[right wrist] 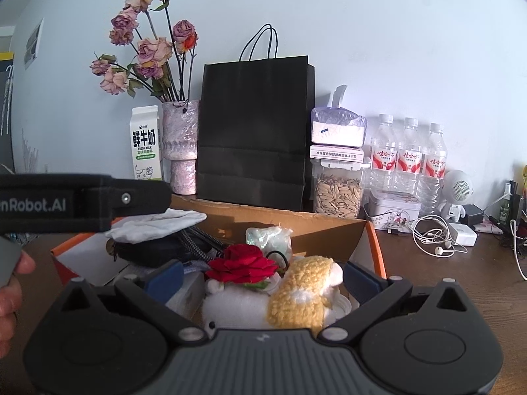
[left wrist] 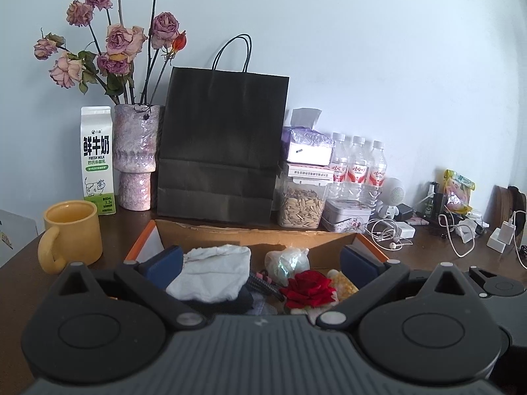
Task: Organize objects
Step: 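Withdraw both tools from the box back over the table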
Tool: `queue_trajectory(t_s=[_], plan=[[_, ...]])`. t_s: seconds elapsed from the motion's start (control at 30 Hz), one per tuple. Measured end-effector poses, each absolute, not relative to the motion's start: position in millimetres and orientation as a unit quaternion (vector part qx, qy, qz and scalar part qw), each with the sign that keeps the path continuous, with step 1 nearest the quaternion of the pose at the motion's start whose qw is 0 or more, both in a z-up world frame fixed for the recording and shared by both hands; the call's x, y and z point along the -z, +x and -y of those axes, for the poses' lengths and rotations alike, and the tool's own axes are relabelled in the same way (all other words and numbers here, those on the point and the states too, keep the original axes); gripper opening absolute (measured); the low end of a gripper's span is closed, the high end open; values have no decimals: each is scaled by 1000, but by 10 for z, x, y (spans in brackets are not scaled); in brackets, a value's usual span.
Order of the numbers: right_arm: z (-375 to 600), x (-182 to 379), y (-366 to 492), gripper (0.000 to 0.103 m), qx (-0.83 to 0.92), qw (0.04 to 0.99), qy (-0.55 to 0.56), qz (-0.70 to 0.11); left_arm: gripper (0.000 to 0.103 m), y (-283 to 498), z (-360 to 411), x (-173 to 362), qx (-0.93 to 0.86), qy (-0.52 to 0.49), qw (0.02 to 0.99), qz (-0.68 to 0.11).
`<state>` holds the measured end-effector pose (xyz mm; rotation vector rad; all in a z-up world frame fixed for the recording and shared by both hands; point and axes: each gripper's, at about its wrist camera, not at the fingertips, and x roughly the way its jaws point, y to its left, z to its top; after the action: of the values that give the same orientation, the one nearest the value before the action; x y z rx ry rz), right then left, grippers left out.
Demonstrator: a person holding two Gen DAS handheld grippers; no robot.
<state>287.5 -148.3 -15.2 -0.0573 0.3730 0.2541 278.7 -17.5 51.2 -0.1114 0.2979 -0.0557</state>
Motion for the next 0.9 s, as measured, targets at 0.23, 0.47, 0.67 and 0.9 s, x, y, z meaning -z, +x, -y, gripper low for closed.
queue_trajectory(t_s=[0.23, 0.47, 0.67, 0.9], plan=[[1582, 176, 2596, 103, -118, 974, -28, -192, 103, 2542, 150, -469, 23, -61, 985, -159], [1671, 262, 2304, 103, -117, 970, -33, -211, 103, 2326, 101, -357, 16, -56, 982, -182], [1662, 398, 2167, 103, -128, 962, -42, -237, 103, 2182, 50, -247, 12, -46, 977, -208], [1542, 630, 2182, 103, -156, 940, -50, -299, 103, 2068, -20, -93, 8, -35, 970, -240]])
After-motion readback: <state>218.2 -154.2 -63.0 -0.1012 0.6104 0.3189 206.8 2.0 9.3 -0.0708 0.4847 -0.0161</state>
